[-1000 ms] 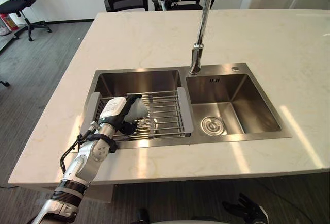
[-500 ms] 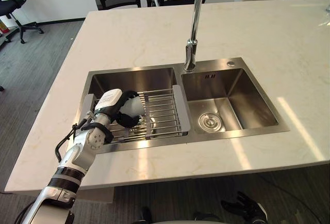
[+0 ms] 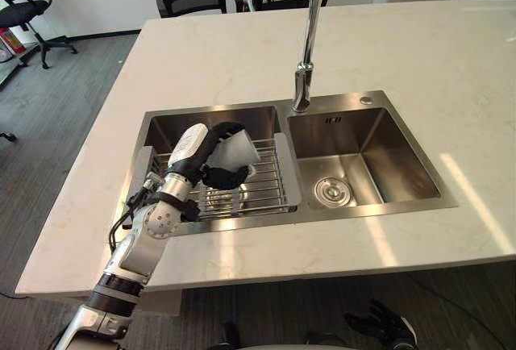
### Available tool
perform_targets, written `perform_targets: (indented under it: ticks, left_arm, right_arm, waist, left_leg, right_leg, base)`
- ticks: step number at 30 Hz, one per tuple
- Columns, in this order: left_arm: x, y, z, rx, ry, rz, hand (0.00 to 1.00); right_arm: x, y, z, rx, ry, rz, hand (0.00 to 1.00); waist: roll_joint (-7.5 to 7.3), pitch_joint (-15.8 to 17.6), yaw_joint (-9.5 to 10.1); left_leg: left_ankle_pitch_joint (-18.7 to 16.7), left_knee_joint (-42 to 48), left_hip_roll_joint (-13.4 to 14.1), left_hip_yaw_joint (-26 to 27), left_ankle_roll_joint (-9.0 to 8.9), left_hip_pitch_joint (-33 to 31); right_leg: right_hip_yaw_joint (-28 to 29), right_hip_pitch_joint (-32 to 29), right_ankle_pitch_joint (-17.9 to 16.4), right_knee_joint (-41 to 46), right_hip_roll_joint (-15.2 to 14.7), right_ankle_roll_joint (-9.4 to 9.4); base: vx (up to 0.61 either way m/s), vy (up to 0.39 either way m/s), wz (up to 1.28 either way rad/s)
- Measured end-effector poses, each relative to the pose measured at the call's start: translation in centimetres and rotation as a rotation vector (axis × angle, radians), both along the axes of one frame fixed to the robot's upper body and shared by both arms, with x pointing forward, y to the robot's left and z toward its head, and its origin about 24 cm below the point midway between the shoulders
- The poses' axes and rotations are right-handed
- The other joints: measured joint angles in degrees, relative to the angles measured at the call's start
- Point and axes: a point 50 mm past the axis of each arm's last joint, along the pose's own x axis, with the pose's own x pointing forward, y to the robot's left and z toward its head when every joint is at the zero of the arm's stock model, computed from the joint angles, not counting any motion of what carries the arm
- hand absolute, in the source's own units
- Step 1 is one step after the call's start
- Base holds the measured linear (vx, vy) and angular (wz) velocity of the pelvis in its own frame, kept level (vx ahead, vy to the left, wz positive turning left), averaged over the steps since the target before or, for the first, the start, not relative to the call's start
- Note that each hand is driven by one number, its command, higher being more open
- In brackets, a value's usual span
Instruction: Walk over to the sink, pick up the cup, carry it to the dishwasher, place the cup inside the dishwasher, then close the dishwasher door
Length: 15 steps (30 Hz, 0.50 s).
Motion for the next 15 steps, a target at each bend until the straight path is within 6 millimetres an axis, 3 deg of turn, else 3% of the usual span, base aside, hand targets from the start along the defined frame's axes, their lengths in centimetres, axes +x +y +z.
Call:
perform_targets:
  ticks: [4,5,7,10,15]
  left_arm:
    - [-1.4,-1.0,0.9,-0.294,-0.043,-0.041,0.3]
    - [-1.4,-1.0,0.9,-0.302,-0.043,-0.041,0.3]
    - [-2.2,-0.7,1.1,-0.502,-0.046,-0.043,0.3]
    - [-2.9,-0.3,0.7,-0.669,-0.028,-0.03,0.3]
    - [-3.7,-0.3,0.0,-0.812,-0.006,0.008,0.3]
  right_arm:
    - [-0.2,0.1,-0.1,0.005,-0.005,-0.036,0.9]
    - [-0.2,0.1,-0.1,0.005,-0.005,-0.036,0.9]
    - [-0.2,0.2,-0.1,0.008,-0.005,-0.04,0.9]
    - [-0.5,0.6,-0.3,0.016,0.002,-0.05,0.9]
    - [0.0,0.8,-0.3,0.012,-0.009,-0.067,0.9]
  waist:
    - [0.04,-0.1,0.47]
    - [0.04,-0.1,0.47]
    - [0.07,-0.2,0.47]
    - [-0.05,-0.3,0.76]
    - [-0.72,-0.2,1.95]
  left_leg:
    - [0.0,0.0,0.1,0.6,-0.02,1.3]
    - [0.0,0.0,0.1,0.7,-0.02,1.3]
    - [-0.1,0.0,0.1,1.0,-0.07,1.7]
    - [-0.1,0.0,0.2,1.6,0.0,2.1]
    - [-0.3,0.0,0.4,4.4,0.23,1.0]
  right_leg:
    - [0.6,0.8,0.0,0.3,0.1,-0.02]
    - [0.7,0.8,0.0,0.3,0.1,-0.02]
    - [1.0,0.8,0.0,0.3,0.1,0.01]
    - [1.7,0.7,0.0,0.7,0.1,0.03]
    - [4.5,-1.9,0.7,0.9,0.3,0.37]
  base:
    - [-0.05,-0.011,-0.06]
    - [-0.07,-0.009,-0.1]
    - [-0.07,-0.012,-0.08]
    - [-0.04,-0.014,-0.09]
    - [-0.02,-0.008,-0.27]
